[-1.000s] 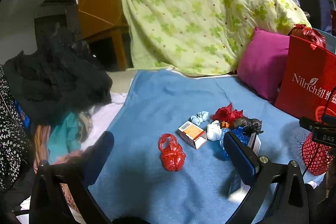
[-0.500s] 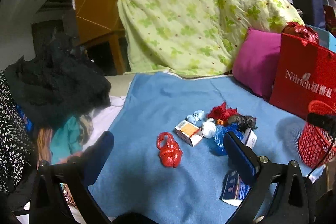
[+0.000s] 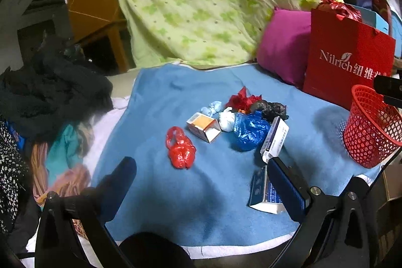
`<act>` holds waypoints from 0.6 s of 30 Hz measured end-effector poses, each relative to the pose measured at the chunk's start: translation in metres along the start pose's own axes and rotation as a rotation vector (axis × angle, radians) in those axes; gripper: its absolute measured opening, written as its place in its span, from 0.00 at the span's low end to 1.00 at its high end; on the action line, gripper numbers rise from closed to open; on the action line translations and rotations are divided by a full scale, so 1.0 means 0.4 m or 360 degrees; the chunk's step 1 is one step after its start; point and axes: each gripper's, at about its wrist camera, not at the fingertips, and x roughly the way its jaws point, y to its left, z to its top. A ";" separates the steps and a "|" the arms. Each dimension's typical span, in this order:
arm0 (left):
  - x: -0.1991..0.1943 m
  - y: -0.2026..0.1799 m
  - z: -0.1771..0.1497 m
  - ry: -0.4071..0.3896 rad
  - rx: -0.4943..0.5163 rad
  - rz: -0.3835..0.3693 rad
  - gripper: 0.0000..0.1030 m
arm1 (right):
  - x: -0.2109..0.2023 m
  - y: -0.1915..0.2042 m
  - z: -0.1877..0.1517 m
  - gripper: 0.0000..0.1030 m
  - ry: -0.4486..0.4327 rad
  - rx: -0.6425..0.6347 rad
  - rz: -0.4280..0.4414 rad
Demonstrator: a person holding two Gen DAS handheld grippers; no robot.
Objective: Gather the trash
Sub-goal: 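Move both tools toward the boxes lying on the blue blanket, then grasp the blue-and-white box with the left tool while the right grasps the white medicine box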
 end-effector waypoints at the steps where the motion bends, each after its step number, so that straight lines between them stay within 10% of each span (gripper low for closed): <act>1: -0.003 -0.004 0.000 -0.0004 0.0007 0.0001 1.00 | -0.003 0.005 -0.002 1.00 -0.0006 -0.0011 0.0005; 18: 0.001 -0.052 -0.017 0.0028 0.0087 -0.0016 1.00 | -0.021 0.052 -0.025 1.00 -0.0068 -0.0199 -0.0180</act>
